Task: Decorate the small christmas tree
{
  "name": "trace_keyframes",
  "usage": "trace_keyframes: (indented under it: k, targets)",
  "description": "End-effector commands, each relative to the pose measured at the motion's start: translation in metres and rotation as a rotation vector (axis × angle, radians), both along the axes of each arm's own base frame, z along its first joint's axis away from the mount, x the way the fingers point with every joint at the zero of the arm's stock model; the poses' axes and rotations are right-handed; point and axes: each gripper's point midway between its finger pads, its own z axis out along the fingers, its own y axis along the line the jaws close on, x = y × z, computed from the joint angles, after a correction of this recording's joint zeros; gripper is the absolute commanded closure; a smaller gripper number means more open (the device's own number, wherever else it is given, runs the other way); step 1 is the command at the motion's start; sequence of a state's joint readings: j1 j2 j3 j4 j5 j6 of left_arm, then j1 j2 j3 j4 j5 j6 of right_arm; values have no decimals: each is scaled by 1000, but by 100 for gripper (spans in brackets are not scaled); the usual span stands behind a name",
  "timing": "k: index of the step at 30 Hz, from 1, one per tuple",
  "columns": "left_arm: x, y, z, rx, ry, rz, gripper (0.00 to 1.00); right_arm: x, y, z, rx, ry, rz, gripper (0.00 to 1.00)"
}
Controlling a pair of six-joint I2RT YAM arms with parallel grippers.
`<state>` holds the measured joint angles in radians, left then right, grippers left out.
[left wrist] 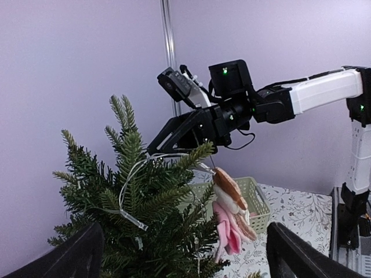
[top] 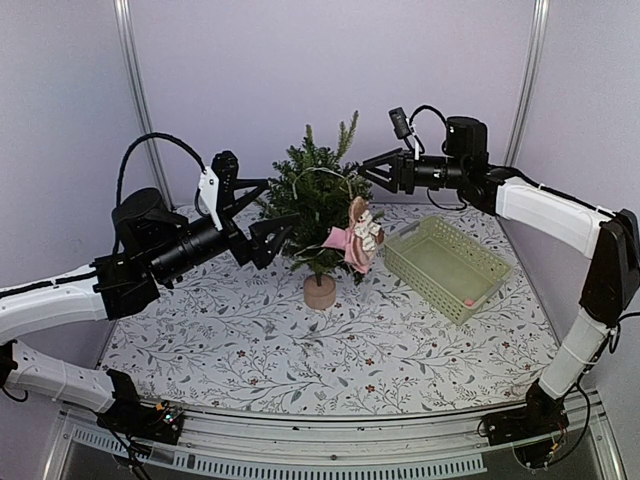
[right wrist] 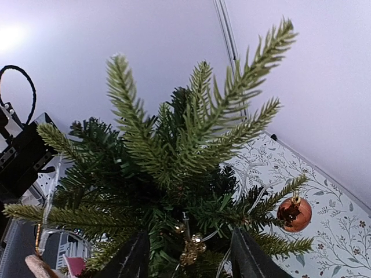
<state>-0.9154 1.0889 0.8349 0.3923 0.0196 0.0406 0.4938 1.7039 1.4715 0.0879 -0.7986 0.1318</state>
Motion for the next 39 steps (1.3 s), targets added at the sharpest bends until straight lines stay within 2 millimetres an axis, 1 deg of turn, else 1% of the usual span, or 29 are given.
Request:
trace_keyframes:
  k: [1, 7, 10, 13, 14, 16, 17, 19, 21, 23, 25, 26, 27, 29, 33, 35, 37, 39]
  targets:
    - [1, 3, 3, -10, -16, -4, 1, -4, -20, 29, 35, -55, -50, 48]
    - [3, 0, 2, -3, -17, -5, 1, -1, -38, 35, 53, -51, -77, 47]
    - [5, -1, 2, 1, -19, -1, 1, -4, -53, 34, 53, -32, -105, 46]
    - [8, -2, 1, 8, -10, 8, 1, -4, -78, 12, 13, 39, -189, 46]
    - [7, -1, -1, 9, -6, 7, 1, -3, -87, -3, -21, 86, -235, 46]
    - [8, 0, -3, 11, -3, 11, 1, 2, -113, -36, -137, 180, -397, 46]
    - [8, 1, -4, 8, 0, 13, 1, -1, -126, -50, -205, 212, -463, 47]
    - [7, 3, -5, 2, 1, 11, 1, -10, -148, -85, -333, 296, -549, 47]
    - [6, 3, -5, -4, -5, 3, 1, -22, -168, -111, -435, 349, -617, 47]
    - [5, 3, -6, -6, -6, -3, 1, -28, -188, -131, -544, 385, -686, 48]
    - [4, 3, -9, -6, -9, -11, 1, -33, -202, -154, -665, 444, -721, 49]
    - [3, 3, -11, -6, -11, -16, 1, -34, -208, -161, -713, 466, -731, 50]
    - [2, 4, -12, -6, -12, -17, 1, -33, -214, -173, -772, 490, -746, 50]
    - [0, 5, -14, -9, -17, -21, 1, -34, -224, -188, -845, 518, -769, 50]
    - [-7, 11, -16, -41, -23, -39, 0, -37, -244, -216, -931, 588, -806, 49]
    - [-8, 13, -18, -43, -20, -42, 1, -39, -254, -236, -979, 634, -817, 48]
    - [-9, 17, -20, -48, -20, -37, 1, -39, -258, -255, -1019, 673, -810, 48]
    - [-11, 21, -20, -61, -23, -36, 1, -41, -259, -270, -1050, 709, -793, 46]
